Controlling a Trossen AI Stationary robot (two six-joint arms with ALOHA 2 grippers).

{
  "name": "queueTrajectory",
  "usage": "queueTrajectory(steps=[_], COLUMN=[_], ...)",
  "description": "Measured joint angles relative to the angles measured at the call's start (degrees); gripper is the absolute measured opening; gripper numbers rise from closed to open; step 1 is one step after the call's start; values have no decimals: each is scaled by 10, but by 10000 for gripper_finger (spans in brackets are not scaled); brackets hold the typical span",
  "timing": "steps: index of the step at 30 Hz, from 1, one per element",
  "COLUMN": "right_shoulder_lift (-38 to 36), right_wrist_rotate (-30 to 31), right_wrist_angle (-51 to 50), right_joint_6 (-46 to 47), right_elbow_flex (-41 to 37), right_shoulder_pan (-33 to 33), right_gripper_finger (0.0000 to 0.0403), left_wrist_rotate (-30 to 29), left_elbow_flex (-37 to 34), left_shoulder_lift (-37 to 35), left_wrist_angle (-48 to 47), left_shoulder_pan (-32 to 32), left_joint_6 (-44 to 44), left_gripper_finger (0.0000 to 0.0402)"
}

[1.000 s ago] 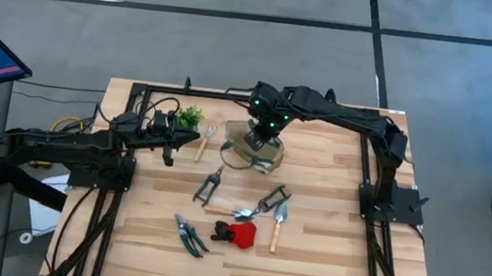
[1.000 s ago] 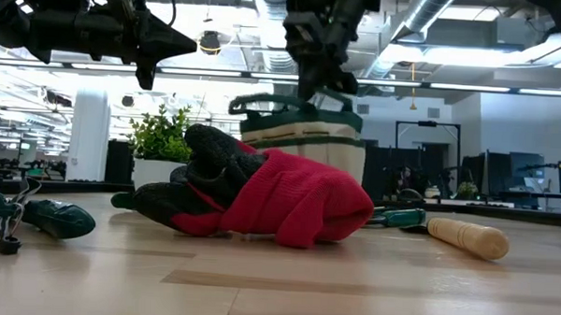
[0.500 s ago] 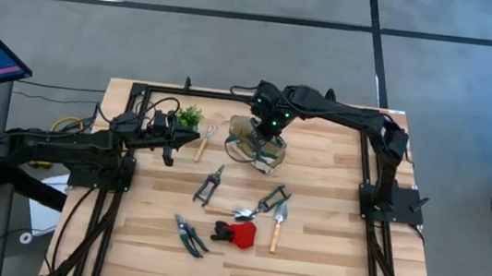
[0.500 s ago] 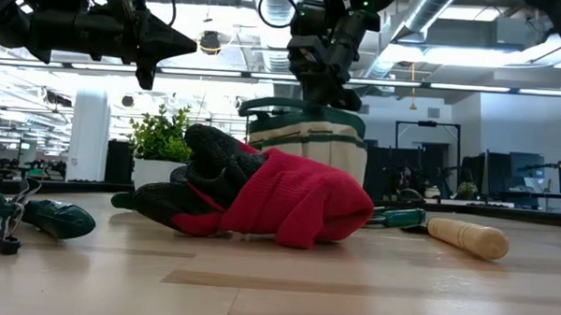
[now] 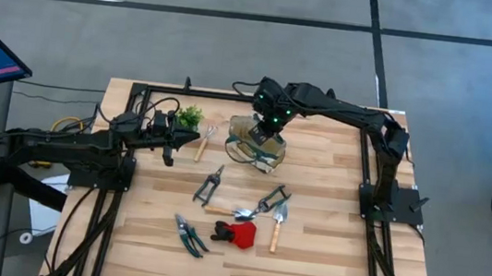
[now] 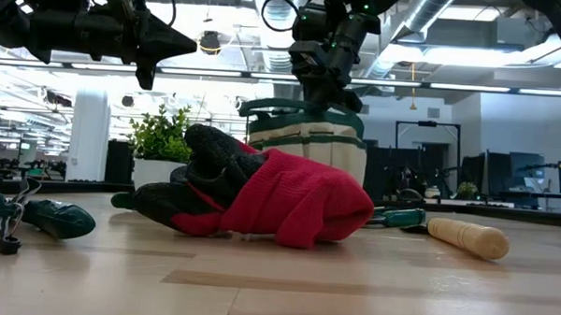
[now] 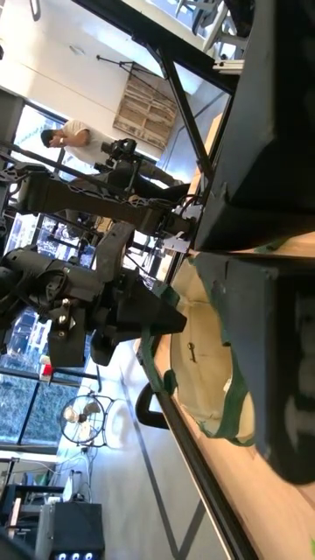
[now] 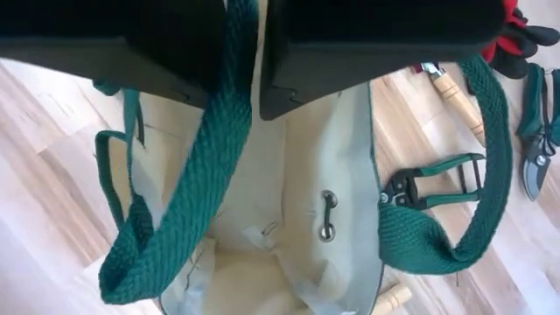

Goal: Pick & Place Garden tools in Gardening bag
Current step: Prepare the gardening bag

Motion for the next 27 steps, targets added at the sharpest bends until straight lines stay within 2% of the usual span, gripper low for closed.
queueTrajectory(steps=[11,18,23,27], right_shoulder_lift=[0,-1,-1,-1], right_wrist_rotate=[0,2,2,3], right_wrist_angle=[-26,-105,-108,-105], right_joint_6=[-36,-65,-65,-86], right_elbow_flex=[6,55,85,95], right_shoulder_pan=[-7,-26,-35,-36], right_gripper_finger=[105,112,117,141], left_wrist_rotate=[0,0,0,0], left_elbow_flex=[0,0,0,0], left_shoulder_lift=[0,0,0,0], left_wrist_angle=[0,0,0,0], left_shoulder_pan=[0,0,0,0], left_joint_6=[0,-1,-1,-1], left_gripper_finger=[2,2,2,2])
